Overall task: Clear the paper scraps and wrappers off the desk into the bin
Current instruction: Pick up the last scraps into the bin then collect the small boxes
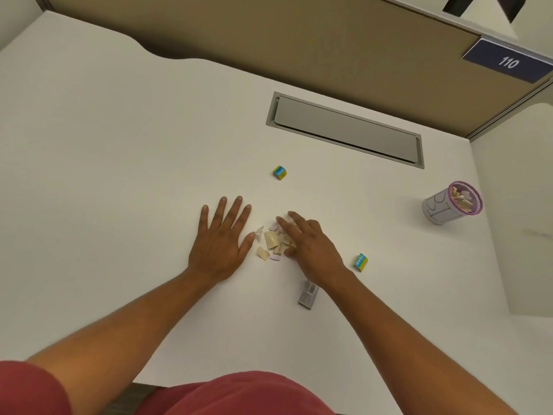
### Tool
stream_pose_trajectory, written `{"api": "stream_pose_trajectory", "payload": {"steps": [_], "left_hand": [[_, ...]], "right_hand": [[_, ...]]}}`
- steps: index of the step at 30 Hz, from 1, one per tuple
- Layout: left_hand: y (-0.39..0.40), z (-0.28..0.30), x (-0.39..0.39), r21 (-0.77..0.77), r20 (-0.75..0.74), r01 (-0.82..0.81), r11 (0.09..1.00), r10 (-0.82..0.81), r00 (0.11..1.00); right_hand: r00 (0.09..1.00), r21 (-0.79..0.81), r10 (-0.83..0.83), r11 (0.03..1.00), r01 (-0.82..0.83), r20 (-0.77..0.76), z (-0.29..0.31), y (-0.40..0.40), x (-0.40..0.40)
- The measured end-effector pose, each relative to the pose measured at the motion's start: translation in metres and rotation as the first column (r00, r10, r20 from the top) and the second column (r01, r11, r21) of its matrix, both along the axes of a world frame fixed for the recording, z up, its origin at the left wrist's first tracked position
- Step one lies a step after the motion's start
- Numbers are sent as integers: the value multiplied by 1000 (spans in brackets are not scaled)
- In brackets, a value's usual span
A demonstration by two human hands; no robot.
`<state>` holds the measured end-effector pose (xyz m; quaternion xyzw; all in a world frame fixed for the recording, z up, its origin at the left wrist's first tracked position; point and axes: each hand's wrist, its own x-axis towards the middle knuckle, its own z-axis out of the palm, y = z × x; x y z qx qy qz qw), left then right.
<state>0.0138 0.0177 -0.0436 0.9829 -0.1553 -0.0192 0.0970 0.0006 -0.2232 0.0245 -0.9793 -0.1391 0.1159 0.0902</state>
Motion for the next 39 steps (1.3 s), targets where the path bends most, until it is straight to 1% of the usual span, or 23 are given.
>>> {"api": "stream_pose_trajectory", "payload": {"steps": [1,2,5,8,11,13,15,18,20,21,22,23,24,26,27,29,30,32,35,37,39], "left_hand": [[1,-2,0,4,10,2,1000,-2,1000],[2,-4,1,7,19,3,1000,-3,1000],[2,-5,1,-3,29,1,1000,-1,1000],[1,-6,0,-14,46,-1,1000,2,999],[1,-7,1,-27,58,-1,1000,2,998],[0,-8,1,-25,68,-1,1000,2,998],[0,-9,2,-29,82,0,1000,3,997],[0,-9,2,-29,94,1,1000,2,996],[0,-8,1,-26,96,5,1000,-2,995],[0,-8,1,-23,94,7,1000,-5,996],[0,-7,1,-21,90,9,1000,-7,996],[0,-7,1,-17,83,11,1000,-10,996],[0,-6,1,-11,72,13,1000,-13,997],[-1,-3,1,4,44,21,1000,-21,999],[-2,-2,1,1,44,23,1000,-23,999],[-5,1,2,-46,72,6,999,-3,997],[-9,4,2,-83,95,-6,997,14,995],[-31,12,5,-143,163,19,990,5,987],[-92,23,11,-205,216,183,961,-138,966],[-139,26,19,-206,201,298,932,-257,945],[-181,27,31,-182,142,382,906,-360,922]], "right_hand": [[999,-51,31,998,-29,33,-1,2,0],[998,-62,28,998,-24,57,-1,4,0],[996,-8,-13,1000,14,90,-5,5,-3],[994,-22,-19,1000,21,108,-9,1,-4],[990,-57,11,998,-4,137,-10,-1,-3],[989,-44,24,999,-18,149,-9,0,-2],[988,11,-18,1000,17,152,-8,2,1],[984,111,-136,986,123,114,-8,2,4],[963,253,-260,939,234,74,-8,3,4],[936,348,-351,881,319,29,-6,3,4],[893,439,-449,794,420,-41,-5,2,4],[829,516,-542,675,528,-140,-3,0,4],[749,570,-609,529,629,-261,-2,-5,4],[597,615,-640,237,752,-484,3,-19,0],[550,626,-620,118,771,-559,8,-28,-4],[510,647,-559,-64,760,-654,21,-50,-14],[506,655,-531,-127,745,-680,28,-62,-20],[487,652,-511,-209,729,-708,42,-89,-29],[450,668,-538,-324,670,-712,59,-131,-41],[443,700,-590,-324,636,-675,69,-157,-45],[445,738,-652,-275,616,-614,79,-182,-44]]}}
